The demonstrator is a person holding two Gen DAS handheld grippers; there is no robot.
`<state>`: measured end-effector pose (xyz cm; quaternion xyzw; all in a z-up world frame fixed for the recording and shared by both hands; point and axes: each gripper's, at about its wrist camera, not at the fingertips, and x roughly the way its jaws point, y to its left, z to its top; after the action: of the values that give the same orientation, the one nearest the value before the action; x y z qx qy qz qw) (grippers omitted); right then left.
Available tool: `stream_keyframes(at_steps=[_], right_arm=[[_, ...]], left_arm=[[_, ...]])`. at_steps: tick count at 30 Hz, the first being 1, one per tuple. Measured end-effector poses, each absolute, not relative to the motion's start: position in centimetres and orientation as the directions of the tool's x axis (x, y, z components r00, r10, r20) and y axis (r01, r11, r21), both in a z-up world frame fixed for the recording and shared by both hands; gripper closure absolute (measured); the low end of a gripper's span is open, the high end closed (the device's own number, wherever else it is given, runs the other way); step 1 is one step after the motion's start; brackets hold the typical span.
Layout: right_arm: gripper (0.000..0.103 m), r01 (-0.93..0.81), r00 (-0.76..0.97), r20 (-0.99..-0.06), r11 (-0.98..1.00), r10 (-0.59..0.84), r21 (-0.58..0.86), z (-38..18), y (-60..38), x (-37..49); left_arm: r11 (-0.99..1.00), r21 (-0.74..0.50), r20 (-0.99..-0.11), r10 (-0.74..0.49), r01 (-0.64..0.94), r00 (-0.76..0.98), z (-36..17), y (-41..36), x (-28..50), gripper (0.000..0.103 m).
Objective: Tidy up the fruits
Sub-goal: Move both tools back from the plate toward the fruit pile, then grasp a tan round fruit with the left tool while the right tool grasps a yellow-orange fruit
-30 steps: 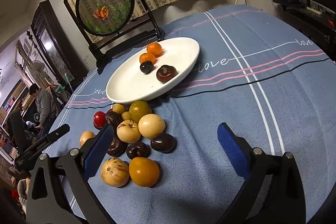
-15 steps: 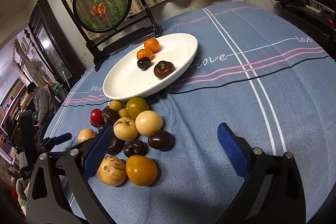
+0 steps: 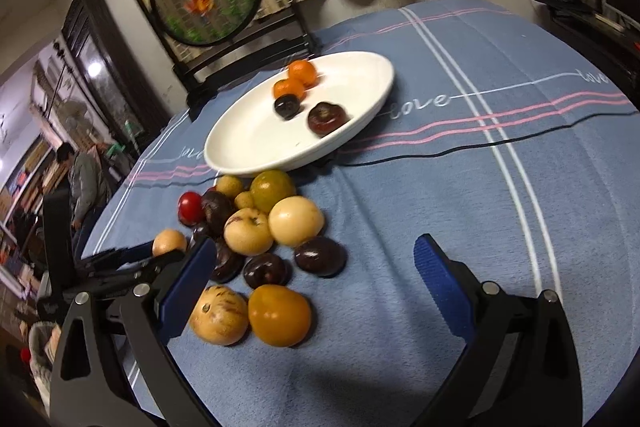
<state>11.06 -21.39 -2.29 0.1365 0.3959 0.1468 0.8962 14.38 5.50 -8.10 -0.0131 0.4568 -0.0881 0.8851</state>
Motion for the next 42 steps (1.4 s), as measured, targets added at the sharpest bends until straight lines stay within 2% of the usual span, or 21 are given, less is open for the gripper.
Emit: stream_keyframes(at_steps=[1,2,7,9,11,13,18,21,22,23,30,32,38,42], right_arm=[[0.004,-0.170,0.634,-0.676,0.921,0.375,0.351,-2.4,-21.0,11.0],[0.004,-0.181,0.625,-0.681,0.920,0.381,0.349,-2.5,-20.7,11.0],[0.004,-0.240,0.582,-0.700,0.910,0.413,0.337,-2.9,-19.7,10.0],[0.010,-0.262,0.565,-0.710,0.907,0.421,0.329,-3.0,-19.4,9.2],[0.028,-0.259,0.549,-0.721,0.906,0.423,0.334,-3.3,-19.8,8.8],[0.037,-0.240,0.529,-0.741,0.911,0.413,0.336,-3.7,-20.3,8.9],[0.038,-0.283,0.484,-0.782,0.916,0.393,0.285,-4.2,-18.9,9.2],[0.052,-0.314,0.479,-0.788,0.914,0.387,0.258,-4.2,-17.8,9.3],[0.061,-0.312,0.477,-0.789,0.914,0.387,0.260,-4.2,-17.8,9.5],[0.063,-0.304,0.467,-0.795,0.914,0.388,0.267,-4.4,-17.9,9.7],[0.065,-0.286,0.452,-0.751,0.875,0.482,0.390,-4.6,-19.7,10.0],[0.065,-0.276,0.465,-0.743,0.876,0.483,0.396,-4.4,-20.0,10.0],[0.065,-0.274,0.520,-0.695,0.867,0.497,0.416,-2.6,-20.9,9.8],[0.065,-0.274,0.532,-0.680,0.862,0.505,0.426,-1.5,-21.4,10.8]], left_arm=[[0.982,-0.113,-0.801,-0.180,0.151,0.571,-8.0,5.5,14.4,0.054],[0.981,-0.116,-0.796,-0.185,0.155,0.577,-8.0,5.4,14.5,0.056],[0.980,-0.125,-0.794,-0.192,0.153,0.577,-8.0,5.5,14.6,0.057],[0.981,-0.121,-0.795,-0.188,0.153,0.577,-8.0,5.4,14.7,0.056],[0.981,-0.118,-0.796,-0.185,0.153,0.577,-8.0,5.4,14.7,0.056],[0.981,-0.117,-0.796,-0.184,0.152,0.577,-8.1,5.4,14.6,0.055],[0.982,-0.112,-0.798,-0.181,0.153,0.576,-8.1,5.4,14.6,0.055],[0.982,-0.113,-0.797,-0.181,0.152,0.576,-8.1,5.4,14.6,0.055],[0.982,-0.112,-0.798,-0.181,0.153,0.576,-8.1,5.4,14.6,0.055],[0.982,-0.110,-0.798,-0.179,0.154,0.575,-8.1,5.3,14.6,0.055],[0.980,-0.120,-0.797,-0.191,0.160,0.573,-8.2,5.3,14.7,0.053],[0.980,-0.124,-0.793,-0.194,0.158,0.577,-8.1,5.4,14.6,0.057],[0.972,-0.142,-0.748,-0.229,0.187,0.623,-6.9,5.4,13.7,0.057],[0.962,-0.197,-0.719,-0.271,0.187,0.639,-5.0,6.2,14.3,0.057]])
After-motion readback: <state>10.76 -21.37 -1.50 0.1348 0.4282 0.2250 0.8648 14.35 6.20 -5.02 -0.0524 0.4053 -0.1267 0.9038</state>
